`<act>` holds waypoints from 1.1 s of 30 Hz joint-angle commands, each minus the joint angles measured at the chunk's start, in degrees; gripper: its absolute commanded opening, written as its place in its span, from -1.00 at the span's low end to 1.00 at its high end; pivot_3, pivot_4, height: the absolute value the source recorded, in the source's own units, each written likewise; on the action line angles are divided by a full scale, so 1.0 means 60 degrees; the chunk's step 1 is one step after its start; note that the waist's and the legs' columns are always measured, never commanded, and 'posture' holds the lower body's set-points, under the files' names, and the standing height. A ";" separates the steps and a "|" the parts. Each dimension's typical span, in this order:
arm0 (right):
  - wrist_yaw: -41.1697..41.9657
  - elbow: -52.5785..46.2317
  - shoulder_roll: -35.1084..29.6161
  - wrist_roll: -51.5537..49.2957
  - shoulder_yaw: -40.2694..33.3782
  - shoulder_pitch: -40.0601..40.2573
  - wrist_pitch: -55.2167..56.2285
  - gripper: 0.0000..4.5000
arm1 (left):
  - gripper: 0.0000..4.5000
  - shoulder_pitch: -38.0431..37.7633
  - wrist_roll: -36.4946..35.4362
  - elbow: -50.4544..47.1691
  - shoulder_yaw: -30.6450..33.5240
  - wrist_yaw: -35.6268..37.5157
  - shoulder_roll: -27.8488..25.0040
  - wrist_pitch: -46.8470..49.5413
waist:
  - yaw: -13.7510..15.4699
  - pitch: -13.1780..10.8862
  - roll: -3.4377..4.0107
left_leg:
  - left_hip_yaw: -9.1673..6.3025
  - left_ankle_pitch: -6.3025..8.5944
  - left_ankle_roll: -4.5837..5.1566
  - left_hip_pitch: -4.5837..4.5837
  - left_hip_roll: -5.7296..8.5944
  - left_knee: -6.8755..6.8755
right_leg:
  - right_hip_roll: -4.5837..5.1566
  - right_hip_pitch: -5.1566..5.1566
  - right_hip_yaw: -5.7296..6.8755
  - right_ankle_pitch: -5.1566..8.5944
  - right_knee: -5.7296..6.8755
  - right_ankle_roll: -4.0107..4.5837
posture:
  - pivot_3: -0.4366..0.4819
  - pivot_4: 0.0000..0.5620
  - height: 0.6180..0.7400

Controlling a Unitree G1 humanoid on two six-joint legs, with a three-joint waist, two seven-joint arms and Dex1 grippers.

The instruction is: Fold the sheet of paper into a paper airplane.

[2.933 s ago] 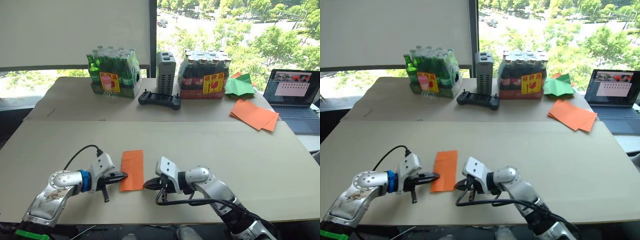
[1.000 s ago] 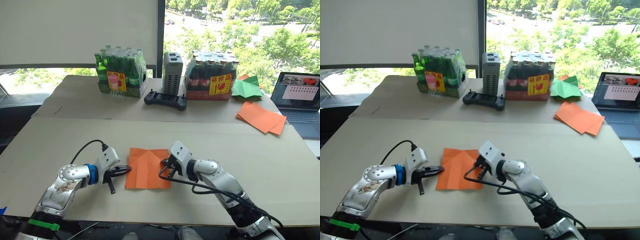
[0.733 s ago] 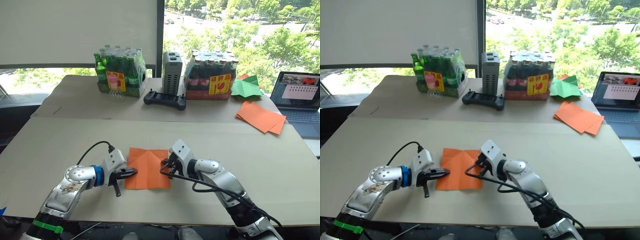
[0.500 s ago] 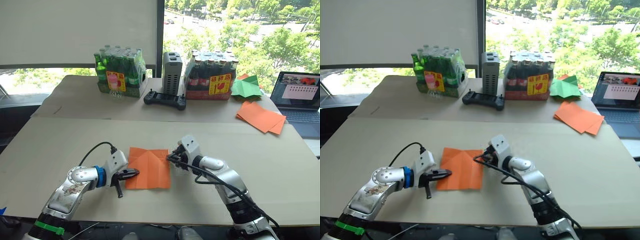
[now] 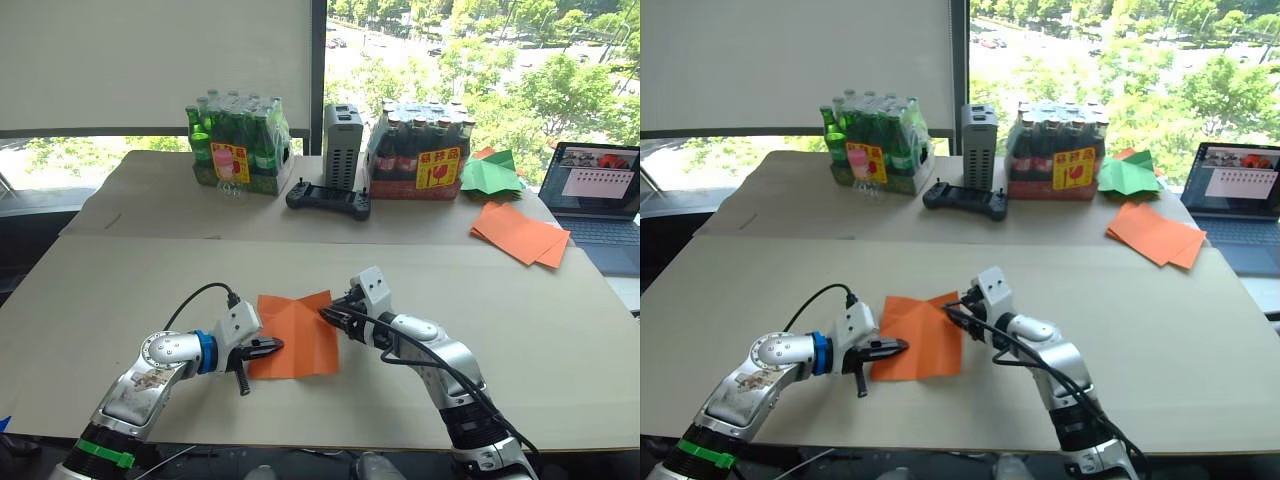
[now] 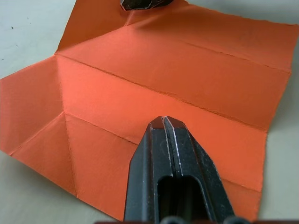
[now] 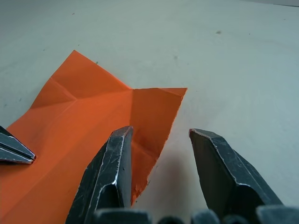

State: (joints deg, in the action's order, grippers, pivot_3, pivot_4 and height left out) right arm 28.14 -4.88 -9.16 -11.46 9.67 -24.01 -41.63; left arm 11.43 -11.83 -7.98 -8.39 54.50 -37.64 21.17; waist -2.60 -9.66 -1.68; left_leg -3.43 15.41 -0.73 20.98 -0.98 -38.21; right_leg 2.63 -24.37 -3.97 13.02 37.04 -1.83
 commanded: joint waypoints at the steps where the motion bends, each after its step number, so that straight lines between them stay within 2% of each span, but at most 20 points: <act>1: -0.0021 -0.0183 0.0021 -0.0115 -0.0127 -0.0163 0.0302 -0.68 | -1.00 0.0058 0.0098 0.0119 -0.0090 -0.0008 0.0029 -0.0085 | 0.0000 0.0000 0.0000 | 0.0000 0.0000 0.0000 0.0000 0.0000 0.0000 | 0.0000 0.0000 0.0000 0.0000 0.0000 0.0000 | -0.05 -0.47 0.88; 3: -0.0006 -0.0278 0.0006 -0.0131 -0.0118 -0.0136 0.0347 -0.99 | -1.00 0.0051 0.0114 0.0119 -0.0092 0.0004 0.0028 -0.0095 | 0.0000 0.0000 0.0000 | 0.0000 0.0000 0.0000 0.0000 0.0000 0.0000 | 0.0000 0.0000 0.0000 0.0000 0.0000 0.0000 | -0.05 -0.47 0.88; 8: 0.0092 -0.0604 -0.0044 -0.0084 0.0144 -0.0007 0.0534 -0.99 | -1.00 0.0060 0.0122 0.0124 -0.0081 0.0020 0.0019 -0.0093 | 0.0000 0.0000 0.0000 | 0.0000 0.0000 0.0000 0.0000 0.0000 0.0000 | 0.0000 0.0000 0.0000 0.0000 0.0000 0.0000 | -0.05 -0.47 0.88; 12: -0.0022 -0.1247 -0.0399 0.0622 0.0810 0.0314 0.1469 -0.99 | -1.00 0.0430 -0.0030 0.0169 -0.0052 -0.0101 0.0280 0.0118 | 0.0024 0.0000 0.0000 | 0.0000 0.0000 0.0000 0.0001 0.0000 0.0000 | 0.0000 0.0000 0.0000 0.0000 0.0000 0.0000 | -0.05 -0.47 0.88; 17: -0.0391 -0.2066 -0.1426 0.2512 0.2026 0.0920 0.3110 -0.99 | -1.00 0.0546 -0.0125 0.0160 -0.0067 -0.0002 0.0482 0.0310 | 0.0008 0.0000 -0.0001 | 0.0002 0.0000 0.0000 0.0015 0.0003 -0.0001 | 0.0002 -0.0010 0.0001 0.0002 -0.0007 -0.0004 | -0.05 -0.47 0.88; 23: -0.0844 -0.2009 -0.2523 0.5178 0.3445 0.1055 0.4952 -0.99 | -1.00 0.0616 -0.0096 0.0511 -0.0001 -0.0078 0.0669 0.0290 | -0.0014 0.0000 -0.0002 | 0.0005 0.0000 -0.0001 0.0009 0.0001 -0.0001 | -0.0003 -0.0011 -0.0001 0.0002 -0.0002 -0.0004 | -0.05 -0.47 0.88; 33: -0.0266 -0.1218 -0.2924 0.7527 0.4457 0.0423 0.6156 -0.99 | -1.00 0.0880 -0.0260 0.0503 -0.0017 0.0027 0.0739 0.0559 | -0.0006 0.0000 -0.0003 | 0.0003 -0.0001 -0.0001 0.0008 -0.0001 -0.0005 | -0.0006 -0.0007 -0.0002 0.0001 -0.0002 -0.0002 | -0.05 -0.47 0.88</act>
State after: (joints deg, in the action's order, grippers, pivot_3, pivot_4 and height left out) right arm 25.95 -11.68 -26.73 32.50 36.05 -20.56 -6.51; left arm 15.72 -12.56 -4.25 -8.90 54.58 -33.25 24.20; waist -2.64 -9.66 -1.70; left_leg -3.41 15.41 -0.73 21.04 -0.98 -38.24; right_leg 2.59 -24.41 -3.98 13.02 37.03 -1.84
